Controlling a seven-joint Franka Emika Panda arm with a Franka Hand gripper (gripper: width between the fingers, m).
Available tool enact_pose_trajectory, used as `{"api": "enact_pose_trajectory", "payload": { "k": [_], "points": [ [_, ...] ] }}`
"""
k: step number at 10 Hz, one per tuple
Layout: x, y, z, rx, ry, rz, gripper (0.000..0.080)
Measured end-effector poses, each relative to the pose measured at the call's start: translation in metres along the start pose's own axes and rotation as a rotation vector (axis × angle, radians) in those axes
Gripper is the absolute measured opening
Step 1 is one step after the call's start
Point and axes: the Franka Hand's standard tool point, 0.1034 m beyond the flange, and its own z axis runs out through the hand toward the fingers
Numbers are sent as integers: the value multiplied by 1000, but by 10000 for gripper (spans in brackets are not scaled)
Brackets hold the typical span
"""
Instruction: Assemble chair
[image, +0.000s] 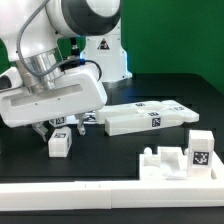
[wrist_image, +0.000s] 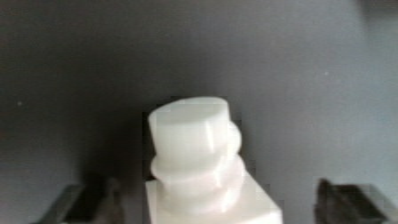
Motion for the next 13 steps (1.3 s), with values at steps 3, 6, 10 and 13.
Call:
{"api": "enact_pose_trajectory", "payload": {
  "k": [3,6,10,13],
  "points": [
    [24,-12,-16,9,-135,66,647],
    [27,-25,-17,-8,-353,58,648],
    [26,-12,-30,-31,-717,33,648],
    [37,7,-16,-80,-822,18,648]
  ]
}}
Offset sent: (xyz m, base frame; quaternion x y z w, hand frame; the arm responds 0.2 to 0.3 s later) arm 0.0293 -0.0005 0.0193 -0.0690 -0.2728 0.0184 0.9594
